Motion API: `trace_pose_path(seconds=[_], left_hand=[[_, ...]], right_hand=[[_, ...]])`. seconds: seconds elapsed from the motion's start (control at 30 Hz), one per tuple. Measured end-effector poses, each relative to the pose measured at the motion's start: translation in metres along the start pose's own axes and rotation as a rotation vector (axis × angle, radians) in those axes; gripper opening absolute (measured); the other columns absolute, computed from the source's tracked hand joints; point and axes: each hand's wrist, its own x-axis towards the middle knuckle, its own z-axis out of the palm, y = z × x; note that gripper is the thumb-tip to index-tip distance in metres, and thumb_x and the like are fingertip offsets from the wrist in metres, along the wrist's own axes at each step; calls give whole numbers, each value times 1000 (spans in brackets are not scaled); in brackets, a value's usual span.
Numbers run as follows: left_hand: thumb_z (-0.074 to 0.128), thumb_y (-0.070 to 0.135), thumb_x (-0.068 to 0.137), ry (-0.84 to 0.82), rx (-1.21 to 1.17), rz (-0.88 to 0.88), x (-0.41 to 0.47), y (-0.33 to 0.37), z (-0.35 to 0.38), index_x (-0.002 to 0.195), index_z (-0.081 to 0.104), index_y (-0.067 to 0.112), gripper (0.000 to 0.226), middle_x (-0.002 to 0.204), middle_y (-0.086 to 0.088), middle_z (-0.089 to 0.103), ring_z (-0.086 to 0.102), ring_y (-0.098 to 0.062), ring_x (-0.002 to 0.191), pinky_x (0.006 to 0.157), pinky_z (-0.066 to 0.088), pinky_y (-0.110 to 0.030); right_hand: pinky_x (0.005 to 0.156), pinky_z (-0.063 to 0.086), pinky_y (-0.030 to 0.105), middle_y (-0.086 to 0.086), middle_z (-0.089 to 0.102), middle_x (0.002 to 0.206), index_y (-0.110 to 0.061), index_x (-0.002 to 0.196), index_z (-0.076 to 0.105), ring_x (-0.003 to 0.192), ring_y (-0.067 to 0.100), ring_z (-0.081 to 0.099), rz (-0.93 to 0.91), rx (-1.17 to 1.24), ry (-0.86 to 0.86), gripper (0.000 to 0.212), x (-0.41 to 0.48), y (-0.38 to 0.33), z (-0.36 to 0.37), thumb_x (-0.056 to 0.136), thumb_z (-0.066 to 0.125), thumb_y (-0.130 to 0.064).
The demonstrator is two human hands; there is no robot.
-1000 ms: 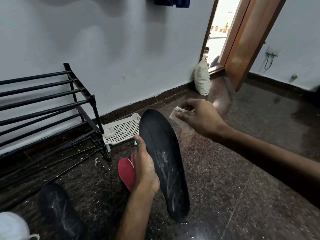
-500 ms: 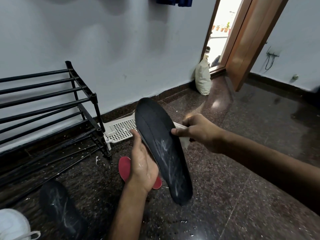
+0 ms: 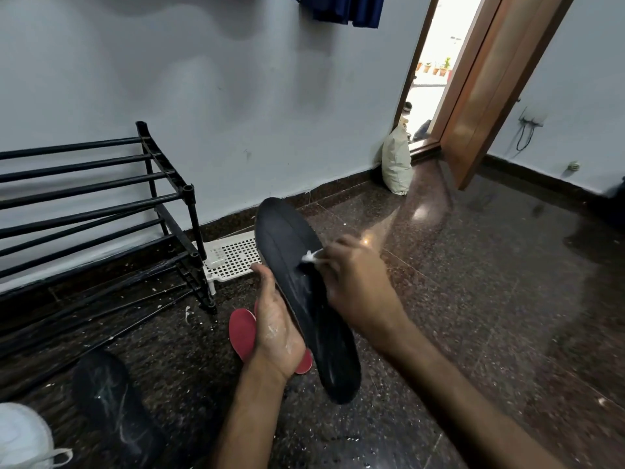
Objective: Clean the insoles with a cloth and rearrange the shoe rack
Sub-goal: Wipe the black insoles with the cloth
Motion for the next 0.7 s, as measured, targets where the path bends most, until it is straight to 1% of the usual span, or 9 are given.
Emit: trace_pose_path(seconds=[0.07, 0.13, 0.27, 0.33, 0.4, 0.47, 0.57, 0.63, 0.7], left_hand=[[28, 70, 89, -4, 64, -11, -3, -2, 3, 121, 67, 12, 77, 122, -13, 69, 65, -26, 113, 101, 48, -42], [31, 70, 85, -6, 123, -24, -3, -2, 0, 120, 68, 12, 77, 124, -12, 67, 65, -24, 115, 101, 50, -39], [23, 77, 86, -37, 117, -61, -2, 5, -10, 127, 64, 6, 92, 136, -17, 59, 55, -27, 128, 112, 38, -41], [24, 76, 87, -51, 82, -61, -1, 8, -10, 125, 66, 5, 91, 133, -19, 60, 57, -30, 124, 113, 35, -47], [23, 73, 89, -53, 118, -45, -1, 8, -4, 119, 71, 9, 85, 128, -18, 64, 62, -30, 117, 109, 40, -46], [23, 72, 88, -46, 185, -31, -3, 4, 2, 111, 75, 13, 81, 120, -15, 69, 66, -25, 110, 102, 48, -42], [24, 72, 88, -31, 206, -23, -6, 6, 0, 98, 80, 16, 80, 111, -13, 72, 70, -23, 99, 85, 58, -34], [24, 74, 87, -67, 199, -22, -8, 13, -1, 102, 78, 13, 83, 115, -17, 69, 69, -27, 96, 77, 60, -36], [22, 72, 88, -97, 186, -43, -10, 15, 2, 109, 75, 12, 83, 118, -17, 69, 69, -29, 100, 79, 60, -42]], right_hand=[[74, 53, 35, 5, 62, 93, -5, 94, 71, 82, 22, 60, -12, -48, 0, 15, -8, -4, 15, 89, 57, -7], [72, 52, 36, 3, 62, 87, -7, 89, 72, 77, 20, 61, 28, 88, 56, 12, -9, -7, 17, 88, 62, -12], [82, 49, 33, 3, 65, 86, -10, 90, 75, 81, 19, 62, -129, 160, -264, 12, -5, -13, 7, 84, 65, -12], [81, 51, 34, 2, 63, 88, -9, 90, 75, 83, 22, 62, -92, 20, -262, 18, -3, -5, -1, 80, 59, -9], [71, 50, 35, 1, 60, 87, -6, 86, 71, 79, 21, 60, 3, -72, -98, 14, -2, 5, -7, 81, 58, -10], [70, 50, 33, 1, 62, 86, -6, 85, 72, 74, 17, 60, 13, -5, 29, 12, -2, -1, -6, 84, 61, -10], [69, 49, 30, 4, 66, 79, -6, 84, 75, 70, 15, 62, -81, 197, -134, 12, -4, -19, -4, 82, 66, -14], [72, 51, 35, 7, 70, 80, -6, 83, 75, 74, 21, 65, -78, 123, -283, 15, -3, -16, -8, 79, 65, -17], [72, 51, 37, 6, 70, 83, -7, 81, 73, 79, 26, 65, -17, -13, -193, 16, -1, -1, -11, 79, 62, -17]])
